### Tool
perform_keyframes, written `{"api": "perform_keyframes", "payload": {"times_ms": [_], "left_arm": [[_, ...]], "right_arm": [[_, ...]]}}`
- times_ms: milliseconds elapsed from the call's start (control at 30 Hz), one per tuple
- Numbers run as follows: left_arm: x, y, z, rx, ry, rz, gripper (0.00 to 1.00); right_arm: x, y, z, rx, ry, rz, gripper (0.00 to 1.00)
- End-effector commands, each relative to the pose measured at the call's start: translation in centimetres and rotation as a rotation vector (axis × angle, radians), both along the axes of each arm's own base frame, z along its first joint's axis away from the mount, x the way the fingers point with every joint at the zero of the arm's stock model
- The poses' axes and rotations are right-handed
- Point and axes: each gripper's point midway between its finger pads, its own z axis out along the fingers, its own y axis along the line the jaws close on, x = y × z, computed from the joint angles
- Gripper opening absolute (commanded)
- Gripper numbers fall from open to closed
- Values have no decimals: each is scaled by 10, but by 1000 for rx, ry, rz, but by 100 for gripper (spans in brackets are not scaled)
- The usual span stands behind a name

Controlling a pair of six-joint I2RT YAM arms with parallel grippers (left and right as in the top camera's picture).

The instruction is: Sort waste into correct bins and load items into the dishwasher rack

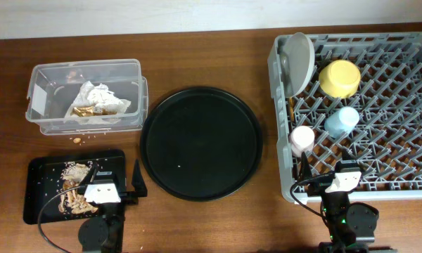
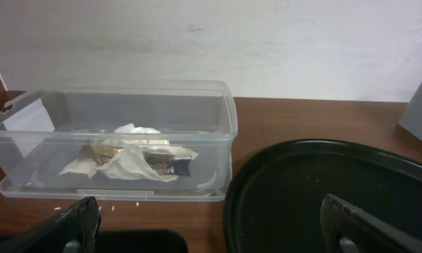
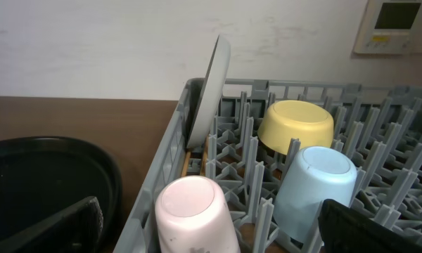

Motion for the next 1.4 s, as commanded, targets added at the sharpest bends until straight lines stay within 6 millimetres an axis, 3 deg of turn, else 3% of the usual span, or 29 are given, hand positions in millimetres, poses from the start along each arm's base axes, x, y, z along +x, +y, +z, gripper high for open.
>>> {"api": "perform_keyframes", "payload": {"times_ms": [0,200,1367], "left_arm": [[0,-8,-1,21,-3,-30,99],[-1,-14,-1,125,-4,-68,99],[0,-13,-1,125,-4,-65,99]], "right_arm": [[0,-2,-3,-7,2,-11,99],[0,-2,-3,-7,2,-11,99],[0,-2,-3,-7,2,-11,99]]}}
